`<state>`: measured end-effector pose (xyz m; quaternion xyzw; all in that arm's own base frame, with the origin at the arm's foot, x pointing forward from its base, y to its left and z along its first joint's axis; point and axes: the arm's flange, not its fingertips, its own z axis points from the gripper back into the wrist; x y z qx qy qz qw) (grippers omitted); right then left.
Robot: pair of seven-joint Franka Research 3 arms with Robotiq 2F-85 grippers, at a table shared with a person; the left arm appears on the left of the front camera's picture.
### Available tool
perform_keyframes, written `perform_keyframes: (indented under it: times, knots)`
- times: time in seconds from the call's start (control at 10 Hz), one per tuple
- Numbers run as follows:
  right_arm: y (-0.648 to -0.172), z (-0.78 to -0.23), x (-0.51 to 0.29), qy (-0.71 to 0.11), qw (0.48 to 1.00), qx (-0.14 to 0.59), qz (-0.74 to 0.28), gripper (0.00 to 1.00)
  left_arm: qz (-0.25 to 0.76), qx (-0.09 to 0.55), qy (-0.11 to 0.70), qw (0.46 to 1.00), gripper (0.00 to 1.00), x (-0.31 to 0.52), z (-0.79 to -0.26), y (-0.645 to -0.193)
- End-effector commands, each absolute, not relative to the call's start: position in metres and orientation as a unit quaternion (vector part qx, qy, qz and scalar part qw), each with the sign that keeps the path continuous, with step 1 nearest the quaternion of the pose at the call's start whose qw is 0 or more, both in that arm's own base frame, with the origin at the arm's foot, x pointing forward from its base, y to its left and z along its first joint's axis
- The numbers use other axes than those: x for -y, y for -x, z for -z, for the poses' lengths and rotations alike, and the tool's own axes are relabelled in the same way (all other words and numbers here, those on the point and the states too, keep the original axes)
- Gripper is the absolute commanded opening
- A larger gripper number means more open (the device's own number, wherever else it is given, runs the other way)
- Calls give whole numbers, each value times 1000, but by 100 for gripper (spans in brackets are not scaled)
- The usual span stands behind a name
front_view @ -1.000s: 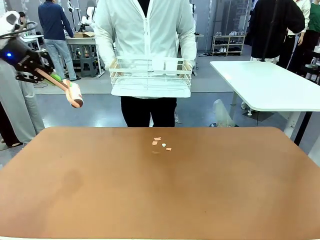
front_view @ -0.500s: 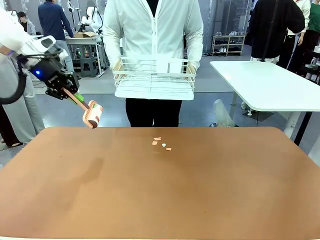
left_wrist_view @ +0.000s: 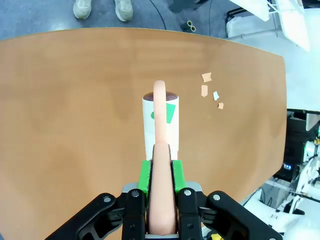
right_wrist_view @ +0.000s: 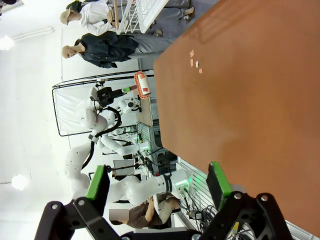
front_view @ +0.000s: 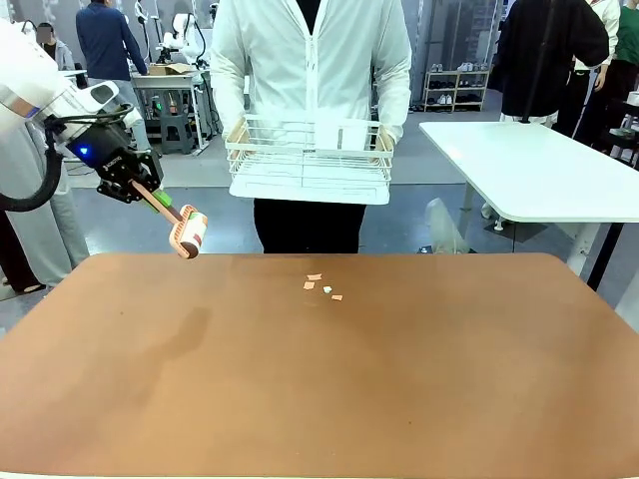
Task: Clean the table.
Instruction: Clean the table with the Lint Roller when the human lifts the Dish drying rack.
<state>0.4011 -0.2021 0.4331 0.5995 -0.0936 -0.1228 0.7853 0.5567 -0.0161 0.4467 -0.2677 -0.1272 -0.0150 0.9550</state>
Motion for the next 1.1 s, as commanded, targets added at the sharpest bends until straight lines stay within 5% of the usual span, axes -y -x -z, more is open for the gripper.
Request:
perform_keyframes:
  times: [0.0, 1.0]
  knots:
    - [-400, -436, 203, -599, 785, 96, 122, 100, 17, 129, 266, 955, 21, 13, -449, -550]
    - [-400, -436, 203, -599, 785, 96, 122, 100, 28, 109, 267, 957, 21, 81, -401, -578]
